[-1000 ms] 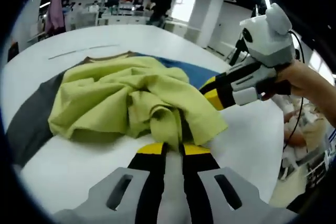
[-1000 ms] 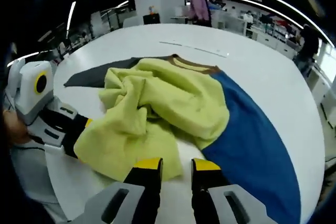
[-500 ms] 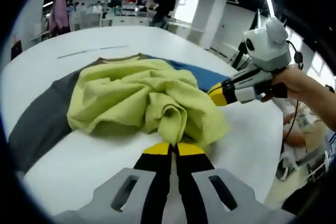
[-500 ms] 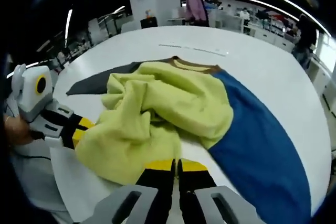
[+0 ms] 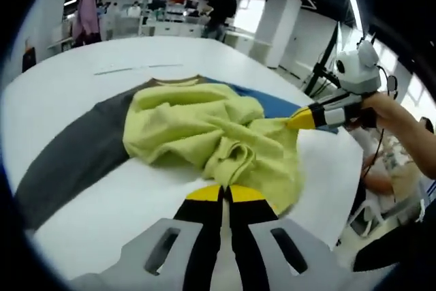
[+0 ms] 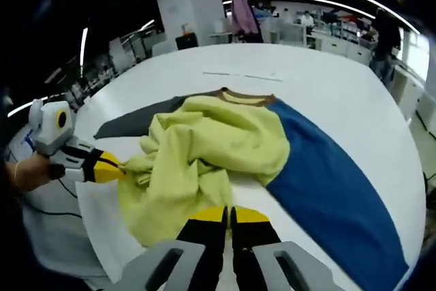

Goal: Fold the garment on the visible template until the final outline fits inside the template.

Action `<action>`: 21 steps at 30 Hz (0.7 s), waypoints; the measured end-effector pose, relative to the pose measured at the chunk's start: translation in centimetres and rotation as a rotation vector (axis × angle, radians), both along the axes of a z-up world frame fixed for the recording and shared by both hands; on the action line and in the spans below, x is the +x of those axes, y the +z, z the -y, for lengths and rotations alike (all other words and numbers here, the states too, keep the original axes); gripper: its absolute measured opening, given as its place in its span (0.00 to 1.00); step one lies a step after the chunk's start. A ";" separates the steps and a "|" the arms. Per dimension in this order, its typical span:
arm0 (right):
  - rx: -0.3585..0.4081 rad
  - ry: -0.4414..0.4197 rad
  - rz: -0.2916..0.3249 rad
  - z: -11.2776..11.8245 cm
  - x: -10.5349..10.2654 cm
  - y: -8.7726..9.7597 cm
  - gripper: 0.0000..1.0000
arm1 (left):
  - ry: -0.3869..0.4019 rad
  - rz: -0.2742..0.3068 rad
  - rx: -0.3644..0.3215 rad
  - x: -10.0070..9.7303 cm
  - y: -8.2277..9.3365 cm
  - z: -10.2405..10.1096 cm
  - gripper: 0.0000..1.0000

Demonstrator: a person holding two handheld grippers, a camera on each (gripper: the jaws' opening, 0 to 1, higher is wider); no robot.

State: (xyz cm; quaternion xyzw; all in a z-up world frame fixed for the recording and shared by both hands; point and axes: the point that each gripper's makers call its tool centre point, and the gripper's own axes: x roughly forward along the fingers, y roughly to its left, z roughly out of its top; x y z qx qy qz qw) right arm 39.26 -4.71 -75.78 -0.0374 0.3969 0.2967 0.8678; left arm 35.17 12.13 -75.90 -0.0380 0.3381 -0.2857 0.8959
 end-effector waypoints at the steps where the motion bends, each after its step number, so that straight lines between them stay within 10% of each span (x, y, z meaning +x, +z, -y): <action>1: 0.000 -0.001 0.001 0.0 -0.2 0.1 0.00 | 0.004 0.001 -0.002 -0.1 0.2 -0.2 0.00; 21: 0.033 -0.079 -0.013 1.6 -3.9 1.5 0.00 | 0.102 0.014 -0.043 -3.0 2.2 -4.2 0.00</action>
